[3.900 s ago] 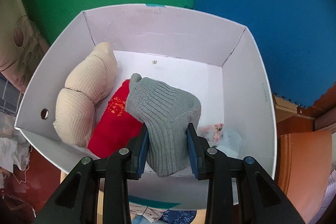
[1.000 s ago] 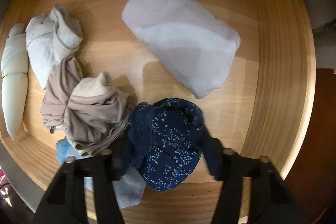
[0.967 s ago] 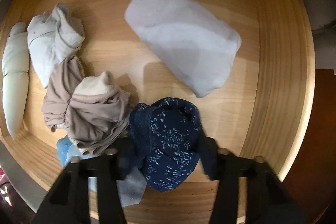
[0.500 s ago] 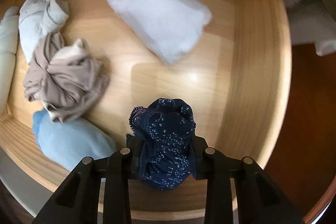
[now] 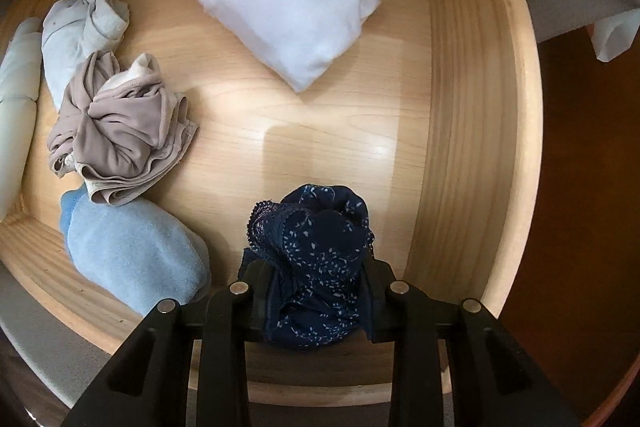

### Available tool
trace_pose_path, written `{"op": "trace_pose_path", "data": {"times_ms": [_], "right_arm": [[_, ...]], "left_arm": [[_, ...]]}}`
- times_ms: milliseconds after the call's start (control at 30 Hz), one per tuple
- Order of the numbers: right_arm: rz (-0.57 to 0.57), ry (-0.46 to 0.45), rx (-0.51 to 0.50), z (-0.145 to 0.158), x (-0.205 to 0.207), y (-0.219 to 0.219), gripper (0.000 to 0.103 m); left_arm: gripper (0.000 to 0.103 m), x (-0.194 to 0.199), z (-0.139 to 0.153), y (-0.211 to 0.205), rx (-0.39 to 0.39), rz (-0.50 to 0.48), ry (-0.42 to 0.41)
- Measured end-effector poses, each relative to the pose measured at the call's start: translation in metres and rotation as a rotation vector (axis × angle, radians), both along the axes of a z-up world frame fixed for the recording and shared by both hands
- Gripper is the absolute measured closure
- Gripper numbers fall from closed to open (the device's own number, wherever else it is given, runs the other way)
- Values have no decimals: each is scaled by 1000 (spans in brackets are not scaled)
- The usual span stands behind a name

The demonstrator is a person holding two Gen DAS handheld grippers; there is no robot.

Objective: Take underwear out of drawer
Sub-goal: 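Close the left tool on the pale rolled bundle while the right tool holds the navy underwear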

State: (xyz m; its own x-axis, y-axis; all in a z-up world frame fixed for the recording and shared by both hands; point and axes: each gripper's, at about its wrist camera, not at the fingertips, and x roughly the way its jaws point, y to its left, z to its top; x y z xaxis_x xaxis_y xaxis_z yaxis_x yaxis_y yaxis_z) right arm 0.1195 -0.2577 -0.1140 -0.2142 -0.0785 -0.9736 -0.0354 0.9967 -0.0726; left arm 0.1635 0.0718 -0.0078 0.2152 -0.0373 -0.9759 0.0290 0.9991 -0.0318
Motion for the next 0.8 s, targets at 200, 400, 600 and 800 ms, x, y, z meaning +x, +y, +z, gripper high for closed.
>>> {"op": "trace_pose_path", "data": {"times_ms": [200, 400, 600, 800], "right_arm": [[2, 0, 0, 7, 4, 7, 75], [0, 0, 0, 11, 5, 10, 75], [-2, 0, 3, 10, 5, 14, 75], [-6, 1, 7, 11, 5, 14, 75]], "left_arm": [[50, 25, -13, -2, 14, 9, 42], [50, 40, -35, -7, 50, 1, 107], [50, 48, -56, -16, 99, -11, 166], [48, 53, -73, -23, 115, -24, 224]]}}
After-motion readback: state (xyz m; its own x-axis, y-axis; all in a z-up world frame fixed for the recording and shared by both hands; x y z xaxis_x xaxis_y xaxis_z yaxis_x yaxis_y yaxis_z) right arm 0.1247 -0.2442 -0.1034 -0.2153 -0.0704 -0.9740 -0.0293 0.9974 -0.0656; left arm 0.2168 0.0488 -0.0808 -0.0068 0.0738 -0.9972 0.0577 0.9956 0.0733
